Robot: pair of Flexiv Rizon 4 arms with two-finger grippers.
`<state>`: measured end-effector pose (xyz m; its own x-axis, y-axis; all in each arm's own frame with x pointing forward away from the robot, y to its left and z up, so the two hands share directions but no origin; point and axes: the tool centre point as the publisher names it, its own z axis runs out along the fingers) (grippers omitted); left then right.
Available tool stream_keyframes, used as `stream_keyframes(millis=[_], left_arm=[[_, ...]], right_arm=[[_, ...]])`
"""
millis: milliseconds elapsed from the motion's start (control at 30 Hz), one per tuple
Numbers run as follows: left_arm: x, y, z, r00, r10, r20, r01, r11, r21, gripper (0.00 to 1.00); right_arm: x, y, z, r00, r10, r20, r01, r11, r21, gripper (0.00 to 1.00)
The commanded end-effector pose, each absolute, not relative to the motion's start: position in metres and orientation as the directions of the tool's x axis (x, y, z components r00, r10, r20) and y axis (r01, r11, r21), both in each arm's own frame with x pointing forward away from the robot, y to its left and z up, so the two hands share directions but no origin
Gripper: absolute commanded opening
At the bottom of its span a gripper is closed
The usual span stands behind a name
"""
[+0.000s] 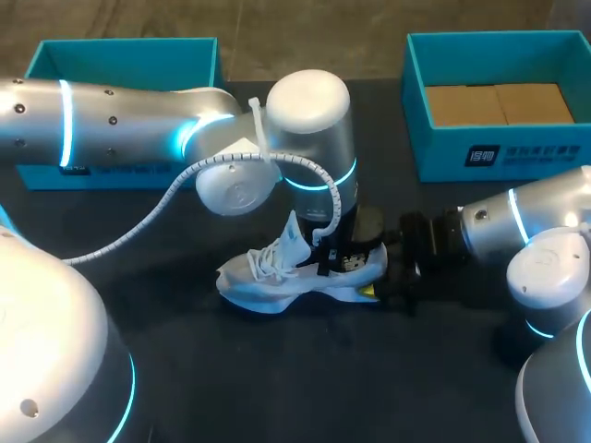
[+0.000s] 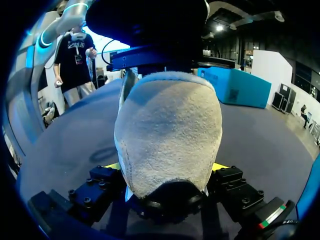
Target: Take the shoe out of the shoebox, open the shoe tongue, remove and reinsert the insole, then place the shoe into the shoebox
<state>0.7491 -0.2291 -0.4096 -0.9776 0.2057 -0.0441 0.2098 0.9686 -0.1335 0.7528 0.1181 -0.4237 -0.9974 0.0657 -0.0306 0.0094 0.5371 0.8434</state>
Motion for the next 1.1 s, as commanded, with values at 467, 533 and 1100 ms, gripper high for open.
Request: stream_keyframes(millis=[467,533,1100], left_arm=[[0.751,-0.205,-0.384,-0.978,0.173,0.119,0.145,0.966,-0.215,0.00],[0.749,-0.205,-0.379,-0.977,0.178,0.118,0.148,0.962,-0.230,0.00],[0.738,-0.202,-0.347,-0.972,0.191,0.137,0.134,0.928,-0.348,0.00]], right_arm=[[0.754,0.120,-0.423,-0.997,0.067,-0.031,0.010,0.539,0.842,0.00],[0.754,0.120,-0.423,-0.997,0.067,-0.031,0.010,0.539,0.842,0.00],[0.754,0.120,-0.423,-0.997,0.067,-0.031,0.010,0.539,0.842,0.00]])
